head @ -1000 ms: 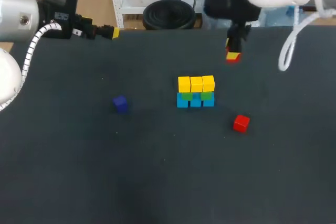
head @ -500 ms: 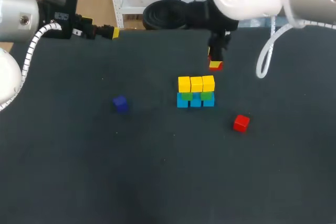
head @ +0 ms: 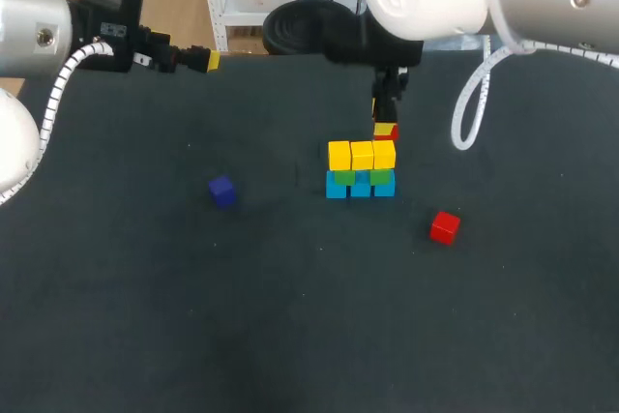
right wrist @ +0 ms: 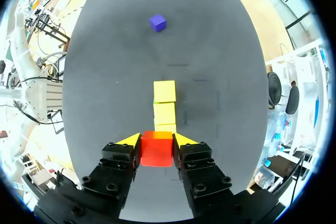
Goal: Place the blue cubes, place green cubes on the blue cubes, place the yellow cubes on the green cubes, then place the red cubes on the yellow cubes, and place purple cube on the red cubes.
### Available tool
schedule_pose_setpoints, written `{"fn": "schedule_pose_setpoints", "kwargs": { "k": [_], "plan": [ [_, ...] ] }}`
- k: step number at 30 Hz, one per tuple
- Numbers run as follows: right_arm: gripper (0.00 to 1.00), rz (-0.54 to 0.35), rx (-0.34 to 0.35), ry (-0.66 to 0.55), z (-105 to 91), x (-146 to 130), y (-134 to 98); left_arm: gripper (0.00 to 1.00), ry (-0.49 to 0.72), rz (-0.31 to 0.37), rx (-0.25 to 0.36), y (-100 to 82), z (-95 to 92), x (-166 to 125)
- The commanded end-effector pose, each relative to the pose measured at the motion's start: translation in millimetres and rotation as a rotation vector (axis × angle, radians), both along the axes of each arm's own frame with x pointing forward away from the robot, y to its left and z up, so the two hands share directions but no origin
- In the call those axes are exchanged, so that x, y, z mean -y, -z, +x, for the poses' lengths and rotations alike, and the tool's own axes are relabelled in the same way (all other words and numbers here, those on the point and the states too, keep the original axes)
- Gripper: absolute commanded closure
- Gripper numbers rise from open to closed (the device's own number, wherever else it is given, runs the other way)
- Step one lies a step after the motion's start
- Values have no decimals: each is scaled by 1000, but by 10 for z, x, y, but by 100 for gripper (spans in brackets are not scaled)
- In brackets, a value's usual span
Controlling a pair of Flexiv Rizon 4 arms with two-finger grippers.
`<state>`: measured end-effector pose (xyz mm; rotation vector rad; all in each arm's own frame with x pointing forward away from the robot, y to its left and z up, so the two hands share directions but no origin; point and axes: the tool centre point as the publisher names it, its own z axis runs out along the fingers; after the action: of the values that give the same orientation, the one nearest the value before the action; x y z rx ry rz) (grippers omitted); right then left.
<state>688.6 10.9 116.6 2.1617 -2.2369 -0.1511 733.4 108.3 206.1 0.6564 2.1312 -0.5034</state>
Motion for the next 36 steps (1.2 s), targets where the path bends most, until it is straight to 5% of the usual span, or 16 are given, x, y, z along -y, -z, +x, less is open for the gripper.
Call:
{"fn": "schedule_pose_setpoints", "kwargs": {
  "k": [1,12,36],
  "plan": [
    [100,10,-6,2,-45,-20,45,0,5,-5,3,12,9,-12],
    [100,22,-39,-4,-121,-48,203,0,5,-5,3,12,9,-12],
    [100,10,-25,-34,29,-156,289,0,5,-5,3,12,9,-12]
  ]
}}
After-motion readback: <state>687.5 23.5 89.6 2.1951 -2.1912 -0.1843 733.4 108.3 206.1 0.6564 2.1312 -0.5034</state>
